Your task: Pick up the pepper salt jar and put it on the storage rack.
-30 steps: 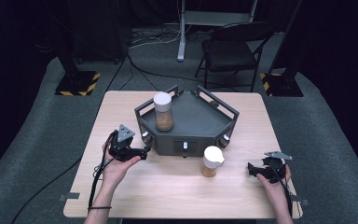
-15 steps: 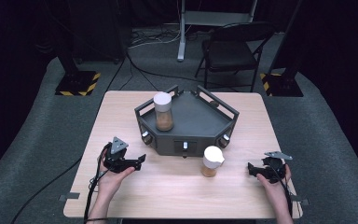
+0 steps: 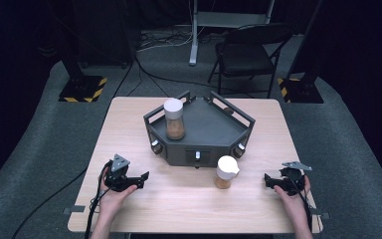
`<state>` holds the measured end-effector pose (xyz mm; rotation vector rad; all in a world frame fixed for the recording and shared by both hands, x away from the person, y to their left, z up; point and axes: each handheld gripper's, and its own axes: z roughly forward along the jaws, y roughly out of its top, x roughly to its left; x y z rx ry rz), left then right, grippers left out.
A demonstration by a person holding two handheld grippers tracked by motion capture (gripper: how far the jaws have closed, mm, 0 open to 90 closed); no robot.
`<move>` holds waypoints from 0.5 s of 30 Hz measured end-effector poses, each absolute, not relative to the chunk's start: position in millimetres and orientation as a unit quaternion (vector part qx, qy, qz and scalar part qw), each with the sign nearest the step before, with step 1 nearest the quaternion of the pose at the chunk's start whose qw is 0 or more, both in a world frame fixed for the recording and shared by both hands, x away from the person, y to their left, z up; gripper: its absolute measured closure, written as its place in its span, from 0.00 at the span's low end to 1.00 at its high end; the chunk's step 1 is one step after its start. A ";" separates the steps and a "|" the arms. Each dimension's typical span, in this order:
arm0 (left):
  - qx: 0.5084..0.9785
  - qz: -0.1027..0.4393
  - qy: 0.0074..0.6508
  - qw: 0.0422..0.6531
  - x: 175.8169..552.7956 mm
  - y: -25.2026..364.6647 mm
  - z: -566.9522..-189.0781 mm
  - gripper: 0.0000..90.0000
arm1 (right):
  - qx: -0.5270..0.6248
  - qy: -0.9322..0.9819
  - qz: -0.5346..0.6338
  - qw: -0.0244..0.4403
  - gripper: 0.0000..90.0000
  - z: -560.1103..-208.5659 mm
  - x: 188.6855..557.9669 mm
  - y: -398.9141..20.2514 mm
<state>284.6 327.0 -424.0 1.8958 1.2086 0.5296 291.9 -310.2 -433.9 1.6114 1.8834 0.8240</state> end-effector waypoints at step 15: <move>0.767 0.192 0.500 0.352 299.2 325.5 -437.1 0.08 | 0.594 0.697 0.305 0.261 0.02 -434.0 290.4 -310.7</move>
